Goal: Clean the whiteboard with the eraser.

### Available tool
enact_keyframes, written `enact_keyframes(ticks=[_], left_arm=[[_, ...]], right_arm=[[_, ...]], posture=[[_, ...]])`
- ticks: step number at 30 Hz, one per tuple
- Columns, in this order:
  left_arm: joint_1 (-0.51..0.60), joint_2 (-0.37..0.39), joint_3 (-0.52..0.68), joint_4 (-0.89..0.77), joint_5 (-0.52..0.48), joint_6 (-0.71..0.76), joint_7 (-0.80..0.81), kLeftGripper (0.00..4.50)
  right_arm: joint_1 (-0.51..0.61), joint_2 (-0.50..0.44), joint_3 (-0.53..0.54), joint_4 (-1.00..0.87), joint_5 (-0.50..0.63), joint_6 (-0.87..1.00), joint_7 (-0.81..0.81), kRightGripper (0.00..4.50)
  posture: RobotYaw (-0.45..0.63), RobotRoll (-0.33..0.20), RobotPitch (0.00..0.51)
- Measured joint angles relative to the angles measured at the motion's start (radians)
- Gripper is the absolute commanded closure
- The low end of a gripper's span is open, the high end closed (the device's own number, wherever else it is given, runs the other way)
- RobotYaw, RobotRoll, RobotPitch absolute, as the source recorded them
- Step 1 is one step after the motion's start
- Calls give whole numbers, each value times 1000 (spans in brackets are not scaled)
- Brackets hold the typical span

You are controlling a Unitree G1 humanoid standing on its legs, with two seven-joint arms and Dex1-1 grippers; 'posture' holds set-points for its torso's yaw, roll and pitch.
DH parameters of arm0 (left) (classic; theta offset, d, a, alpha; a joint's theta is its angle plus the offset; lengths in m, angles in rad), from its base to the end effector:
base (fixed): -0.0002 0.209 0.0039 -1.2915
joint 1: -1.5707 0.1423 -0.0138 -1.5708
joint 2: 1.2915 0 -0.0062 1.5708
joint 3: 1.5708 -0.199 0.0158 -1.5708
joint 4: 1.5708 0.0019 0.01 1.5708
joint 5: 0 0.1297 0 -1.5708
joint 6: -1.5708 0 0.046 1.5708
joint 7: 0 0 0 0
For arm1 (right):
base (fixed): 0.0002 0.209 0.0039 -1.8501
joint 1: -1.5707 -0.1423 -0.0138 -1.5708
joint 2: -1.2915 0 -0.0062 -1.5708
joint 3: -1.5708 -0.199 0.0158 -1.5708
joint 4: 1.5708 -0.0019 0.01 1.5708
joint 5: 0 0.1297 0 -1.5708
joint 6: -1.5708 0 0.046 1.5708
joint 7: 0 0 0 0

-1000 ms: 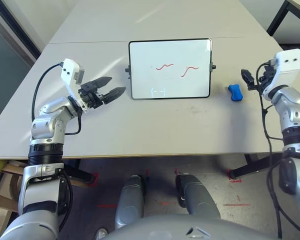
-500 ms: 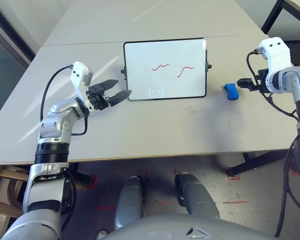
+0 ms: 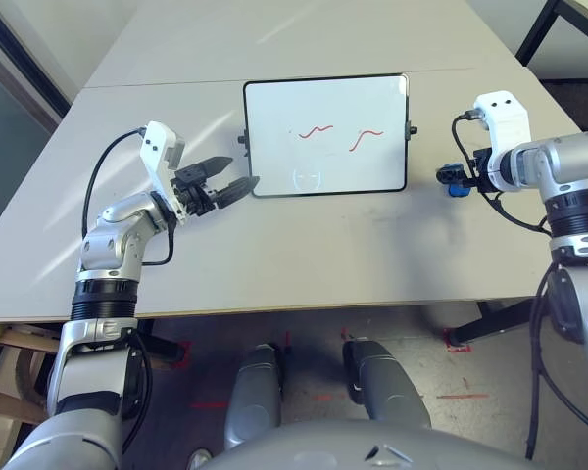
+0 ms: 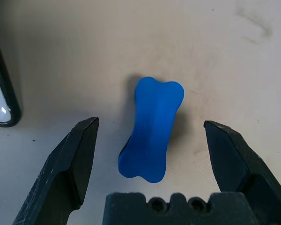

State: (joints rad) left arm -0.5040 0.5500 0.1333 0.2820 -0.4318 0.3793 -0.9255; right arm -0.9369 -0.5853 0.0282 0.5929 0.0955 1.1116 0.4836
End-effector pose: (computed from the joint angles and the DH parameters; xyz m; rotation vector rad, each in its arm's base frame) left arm 0.2857 0.2707 0.1288 -0.0141 0.0812 -0.7898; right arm 0.3308 -0.2599 0.1777 -0.1144 0.7713 0.1224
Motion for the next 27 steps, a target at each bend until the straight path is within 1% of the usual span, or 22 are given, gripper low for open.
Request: enact_keyframes(ticks=[6, 9, 10, 11, 12, 13, 14, 16, 18, 19, 20, 23, 27], left_arm=[[0, -2, 0, 0, 0, -2, 2, 0], [0, -3, 0, 0, 1, -3, 3, 0], [0, -3, 0, 0, 1, -3, 3, 0], [0, -3, 0, 0, 1, -3, 3, 0], [0, -3, 0, 0, 1, -4, 3, 0], [0, -3, 0, 0, 2, -4, 3, 0], [0, -4, 0, 0, 2, -4, 4, 0], [0, -4, 0, 0, 3, -4, 6, 0], [0, -4, -1, 0, 4, -4, 9, 0], [0, -4, -1, 0, 4, -4, 10, 0], [0, -5, -2, 0, 4, -4, 10, 0], [0, -6, -5, 0, 5, -4, 11, 0], [-1, -8, -7, 0, 5, -8, 11, 0]], right_arm=[[0, 2, -1, 38, 0, -26, -13, 26], [0, 5, -1, 46, 0, -38, -19, 583], [0, 6, -1, 48, 0, -41, -21, 915], [0, 8, -1, 49, 0, -44, -22, 1345], [0, 10, -1, 50, 0, -45, -23, 1655], [0, 12, -1, 50, 0, -47, -24, 2119], [0, 14, -1, 50, 0, -49, -24, 2408], [0, 15, -1, 50, 0, -56, -27, 3232], [0, 14, -1, 50, 0, -61, -28, 3935], [0, 14, -1, 49, -1, -65, -28, 4183], [1, 14, 0, 49, -2, -72, -29, 4301], [10, 3, 10, 35, -17, -112, -20, 4374], [38, -66, 99, -94, -68, -192, 49, 4378]], posture=[[-187, 0, 123], [-187, 0, 124], [-187, 0, 124], [-187, 0, 124], [-189, 0, 124], [-189, 0, 124], [-190, 0, 124], [-190, 0, 124], [-191, 0, 124], [-191, 0, 124], [-191, 0, 124], [-191, 0, 124], [-195, 0, 124]])
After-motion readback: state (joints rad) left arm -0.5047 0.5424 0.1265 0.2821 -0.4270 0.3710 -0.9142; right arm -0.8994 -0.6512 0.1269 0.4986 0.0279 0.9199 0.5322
